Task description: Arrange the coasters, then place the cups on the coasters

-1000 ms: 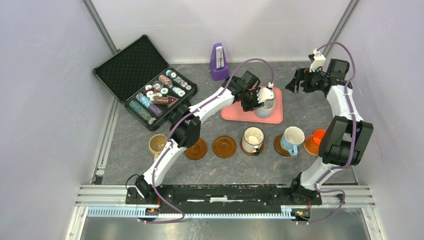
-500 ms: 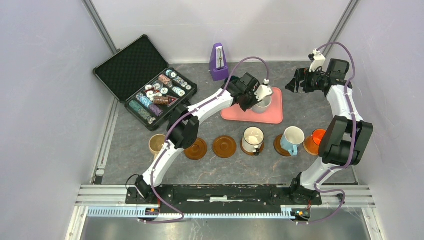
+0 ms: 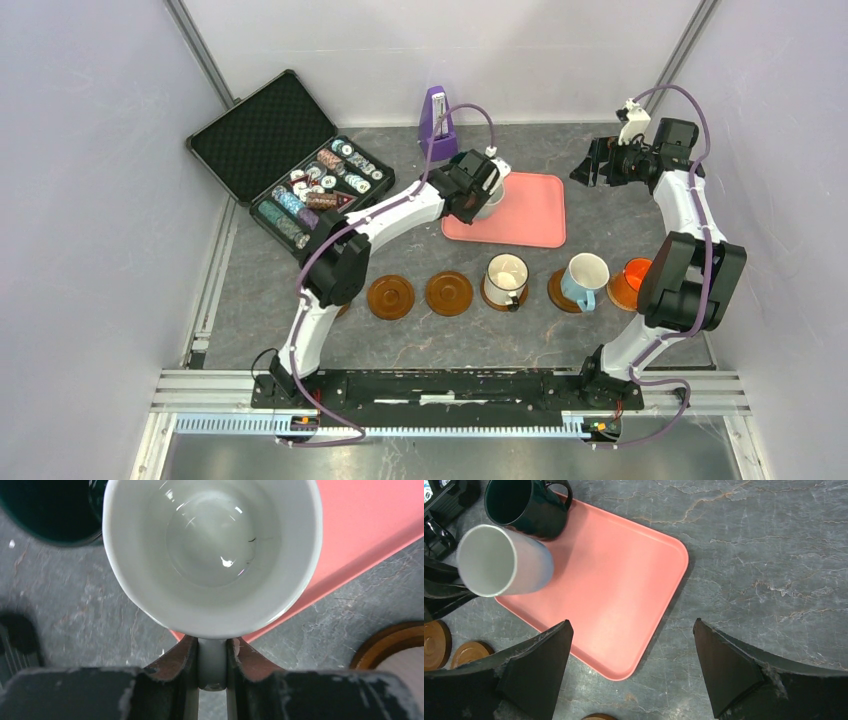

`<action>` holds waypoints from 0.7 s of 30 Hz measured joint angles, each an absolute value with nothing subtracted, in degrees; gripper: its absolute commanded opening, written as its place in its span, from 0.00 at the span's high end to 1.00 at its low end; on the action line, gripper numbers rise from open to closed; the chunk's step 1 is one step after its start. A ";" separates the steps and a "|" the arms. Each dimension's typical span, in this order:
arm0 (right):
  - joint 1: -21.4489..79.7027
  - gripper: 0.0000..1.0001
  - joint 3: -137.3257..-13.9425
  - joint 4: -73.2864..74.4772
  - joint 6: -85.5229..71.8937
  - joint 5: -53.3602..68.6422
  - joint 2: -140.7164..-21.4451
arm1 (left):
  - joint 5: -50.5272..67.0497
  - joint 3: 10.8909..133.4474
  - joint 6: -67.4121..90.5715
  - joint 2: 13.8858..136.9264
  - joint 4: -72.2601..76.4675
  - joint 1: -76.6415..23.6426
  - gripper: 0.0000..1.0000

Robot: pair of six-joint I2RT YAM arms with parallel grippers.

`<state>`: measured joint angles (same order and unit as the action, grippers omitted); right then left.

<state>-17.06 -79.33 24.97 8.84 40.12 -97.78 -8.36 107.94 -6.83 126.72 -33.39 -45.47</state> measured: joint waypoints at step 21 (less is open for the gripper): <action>-17.06 0.02 -79.35 29.17 10.13 40.10 -97.12 | -27.29 61.19 23.73 75.33 -29.98 -46.06 0.98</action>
